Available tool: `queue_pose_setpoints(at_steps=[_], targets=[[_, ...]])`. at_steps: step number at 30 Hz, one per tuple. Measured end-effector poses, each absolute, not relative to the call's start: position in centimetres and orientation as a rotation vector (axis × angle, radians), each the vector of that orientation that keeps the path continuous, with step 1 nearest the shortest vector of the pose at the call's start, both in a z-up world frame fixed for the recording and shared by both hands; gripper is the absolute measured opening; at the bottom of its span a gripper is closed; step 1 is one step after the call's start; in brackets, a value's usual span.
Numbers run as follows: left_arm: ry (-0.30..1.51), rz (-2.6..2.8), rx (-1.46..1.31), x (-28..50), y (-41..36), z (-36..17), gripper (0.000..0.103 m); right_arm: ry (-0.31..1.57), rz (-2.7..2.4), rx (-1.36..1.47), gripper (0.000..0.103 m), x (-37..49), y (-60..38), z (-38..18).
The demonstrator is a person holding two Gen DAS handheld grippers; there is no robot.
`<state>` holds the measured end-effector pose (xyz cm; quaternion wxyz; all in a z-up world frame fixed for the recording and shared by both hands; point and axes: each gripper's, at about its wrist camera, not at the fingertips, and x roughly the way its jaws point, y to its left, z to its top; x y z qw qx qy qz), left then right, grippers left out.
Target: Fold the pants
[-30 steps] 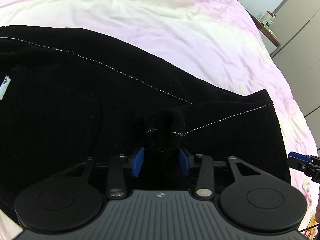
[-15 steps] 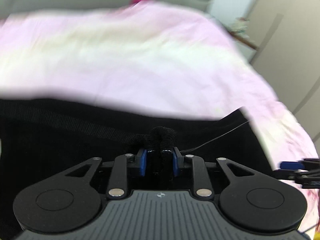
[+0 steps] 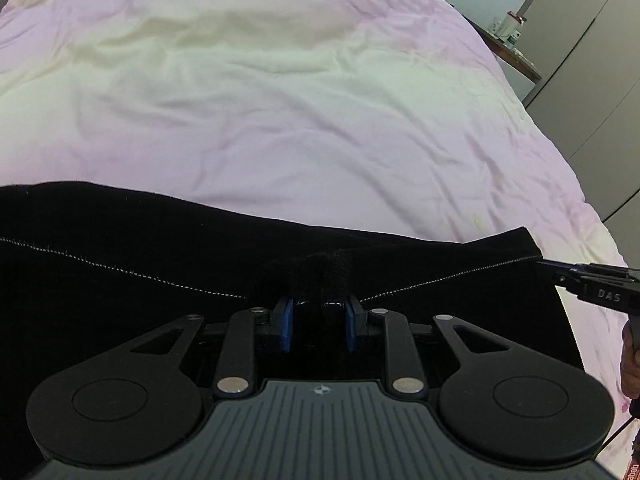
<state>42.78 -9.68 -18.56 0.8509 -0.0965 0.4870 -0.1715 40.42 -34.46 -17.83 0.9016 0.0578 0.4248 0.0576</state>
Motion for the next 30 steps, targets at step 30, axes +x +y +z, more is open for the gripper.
queue_pose_setpoints(at_steps=[30], targets=[[1.094,-0.188,0.050,34.8,-11.8,-17.3,0.023,1.064,0.090,0.085,0.000,25.0,-33.9,-24.3]])
